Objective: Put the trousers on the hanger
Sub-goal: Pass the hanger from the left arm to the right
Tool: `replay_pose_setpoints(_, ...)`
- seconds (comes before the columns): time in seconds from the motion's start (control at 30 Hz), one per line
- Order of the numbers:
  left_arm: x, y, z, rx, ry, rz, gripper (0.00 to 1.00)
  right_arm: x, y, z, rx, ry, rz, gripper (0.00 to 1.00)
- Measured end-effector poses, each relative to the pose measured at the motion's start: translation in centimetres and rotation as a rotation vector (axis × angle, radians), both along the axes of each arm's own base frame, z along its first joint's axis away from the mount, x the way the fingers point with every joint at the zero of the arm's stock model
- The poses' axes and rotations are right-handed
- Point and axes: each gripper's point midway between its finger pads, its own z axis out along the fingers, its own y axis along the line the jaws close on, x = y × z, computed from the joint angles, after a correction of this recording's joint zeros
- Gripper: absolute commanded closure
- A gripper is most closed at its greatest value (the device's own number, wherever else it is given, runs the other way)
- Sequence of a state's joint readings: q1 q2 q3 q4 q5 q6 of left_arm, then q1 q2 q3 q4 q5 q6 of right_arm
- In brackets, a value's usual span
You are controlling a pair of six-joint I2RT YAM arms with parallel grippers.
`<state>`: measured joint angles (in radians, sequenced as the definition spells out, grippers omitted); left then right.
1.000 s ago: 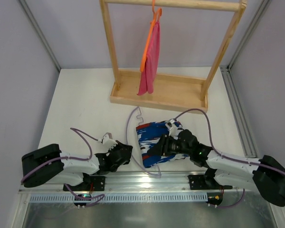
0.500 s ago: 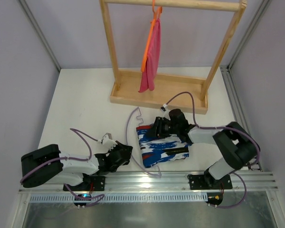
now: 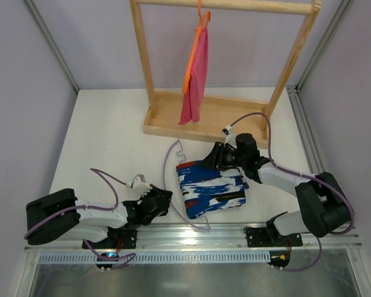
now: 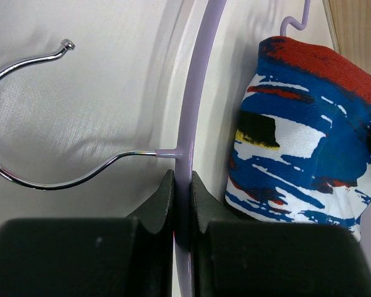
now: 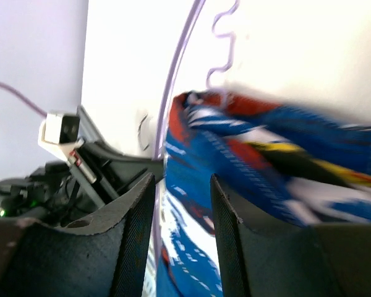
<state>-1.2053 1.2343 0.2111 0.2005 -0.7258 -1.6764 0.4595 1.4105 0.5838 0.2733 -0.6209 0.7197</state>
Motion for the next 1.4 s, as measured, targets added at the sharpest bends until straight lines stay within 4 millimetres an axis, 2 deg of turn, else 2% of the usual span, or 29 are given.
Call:
replay_pose_setpoints(0.1, 0.0, 0.0, 0.0, 0.0, 0.0, 0.0, 1.0, 2.0, -2.5, 0.6, -0.014, -0.038, -0.064, 0.55)
replay_pose_setpoints(0.17, 0.0, 0.0, 0.0, 0.001, -0.001, 0.0, 0.99, 2.7, -3.8, -1.0, -0.047, -0.006, -0.093, 0.55)
replay_pose_setpoints(0.27, 0.0, 0.0, 0.0, 0.002, -0.002, -0.001, 1.0, 2.4, -5.0, -4.3, -0.087, 0.076, -0.107, 0.56)
replay_pose_setpoints(0.33, -0.1, 0.0, 0.0, 0.002, -0.002, -0.002, 1.0, 2.5, -5.2, -4.8, -0.083, 0.093, -0.103, 0.55)
replay_pose_setpoints(0.5, 0.0, -0.1, 0.1, -0.002, -0.003, -0.003, 1.0, 2.5, -6.0, -3.1, -0.13, 0.073, -0.11, 0.55)
replay_pose_setpoints(0.63, -0.2, -0.1, 0.2, -0.005, 0.001, -0.008, 1.0, 2.0, -7.1, 1.2, -0.197, -0.006, -0.137, 0.56)
replay_pose_setpoints(0.7, -0.3, 0.0, 0.2, -0.001, 0.003, -0.011, 1.0, 0.8, -7.0, 3.0, -0.218, -0.052, -0.128, 0.59)
replay_pose_setpoints(0.77, -0.4, 0.0, 0.1, 0.003, 0.005, -0.014, 1.0, -1.3, -6.7, 3.7, -0.229, -0.073, -0.104, 0.65)
replay_pose_setpoints(0.83, -0.4, 0.0, 0.1, 0.004, 0.005, -0.014, 1.0, -4.0, -6.6, 2.9, -0.242, -0.046, -0.074, 0.72)
replay_pose_setpoints(0.93, -0.4, 0.0, 0.1, 0.005, 0.005, -0.014, 1.0, -7.8, -6.9, 0.2, -0.302, 0.05, -0.042, 0.88)
replay_pose_setpoints(1.0, -0.4, 0.0, 0.1, 0.005, 0.006, -0.014, 1.0, -10.1, -7.4, -1.0, -0.342, 0.112, -0.034, 0.91)
replay_pose_setpoints(1.07, -0.4, 0.0, 0.1, 0.006, 0.005, -0.014, 1.0, -11.5, -7.9, -1.2, -0.361, 0.14, -0.045, 0.91)
replay_pose_setpoints(1.2, -0.4, 0.0, 0.1, 0.006, 0.005, -0.014, 1.0, -12.0, -9.7, -1.7, -0.435, 0.17, -0.133, 0.95)
replay_pose_setpoints(1.4, -0.4, 0.0, 0.1, 0.007, 0.005, -0.015, 0.99, -11.5, -13.2, -5.6, -0.633, 0.284, -0.335, 0.96)
